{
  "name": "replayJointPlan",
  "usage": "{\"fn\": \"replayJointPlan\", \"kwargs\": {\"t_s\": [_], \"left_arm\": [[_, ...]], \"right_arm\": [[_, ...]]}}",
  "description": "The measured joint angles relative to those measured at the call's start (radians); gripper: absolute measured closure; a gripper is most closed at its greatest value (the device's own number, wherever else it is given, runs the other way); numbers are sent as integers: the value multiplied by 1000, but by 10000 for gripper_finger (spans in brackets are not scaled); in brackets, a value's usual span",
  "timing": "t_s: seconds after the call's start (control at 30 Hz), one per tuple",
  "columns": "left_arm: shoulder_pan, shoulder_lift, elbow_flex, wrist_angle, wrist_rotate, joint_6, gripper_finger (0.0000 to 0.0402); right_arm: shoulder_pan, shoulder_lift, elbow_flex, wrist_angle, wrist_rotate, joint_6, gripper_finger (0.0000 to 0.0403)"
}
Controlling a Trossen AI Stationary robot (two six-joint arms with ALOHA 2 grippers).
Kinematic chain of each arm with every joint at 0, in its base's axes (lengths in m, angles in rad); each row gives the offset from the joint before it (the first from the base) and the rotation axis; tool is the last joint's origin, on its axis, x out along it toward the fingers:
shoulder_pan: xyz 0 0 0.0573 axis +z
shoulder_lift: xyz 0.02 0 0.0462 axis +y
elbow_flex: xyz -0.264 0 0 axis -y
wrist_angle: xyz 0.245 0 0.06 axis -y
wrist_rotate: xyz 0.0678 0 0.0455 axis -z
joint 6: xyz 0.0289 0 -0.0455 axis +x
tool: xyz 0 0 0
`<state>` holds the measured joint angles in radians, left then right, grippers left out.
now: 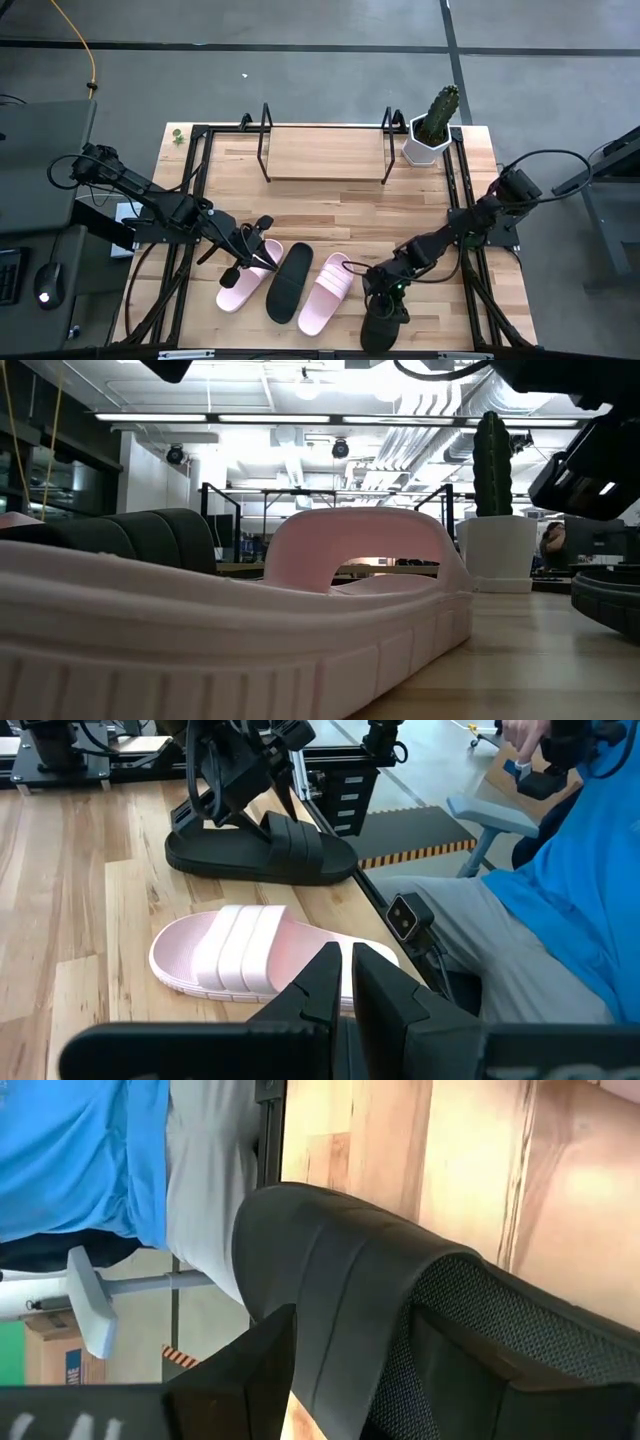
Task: Pick and place slides into the shelf
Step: Put the right black slide on the shelf
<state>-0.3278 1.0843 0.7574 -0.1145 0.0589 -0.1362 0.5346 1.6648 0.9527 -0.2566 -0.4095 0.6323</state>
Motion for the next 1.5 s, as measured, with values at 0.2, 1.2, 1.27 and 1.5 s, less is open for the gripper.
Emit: {"fn": "replayJointPlan", "kwargs": {"t_s": [0.2, 1.2, 1.27, 1.5], "left_arm": [[0, 0, 0, 0, 0, 0, 383], [0, 0, 0, 0, -58, 8, 383], [0, 0, 0, 0, -87, 17, 383], [0, 0, 0, 16, -172, 39, 383]], "right_arm": [[4, 45, 0, 14, -14, 0, 217], [-25, 88, 2, 10, -80, -30, 399], [-35, 87, 2, -4, -87, -45, 398], [-90, 85, 2, -50, -126, -113, 401]]}}
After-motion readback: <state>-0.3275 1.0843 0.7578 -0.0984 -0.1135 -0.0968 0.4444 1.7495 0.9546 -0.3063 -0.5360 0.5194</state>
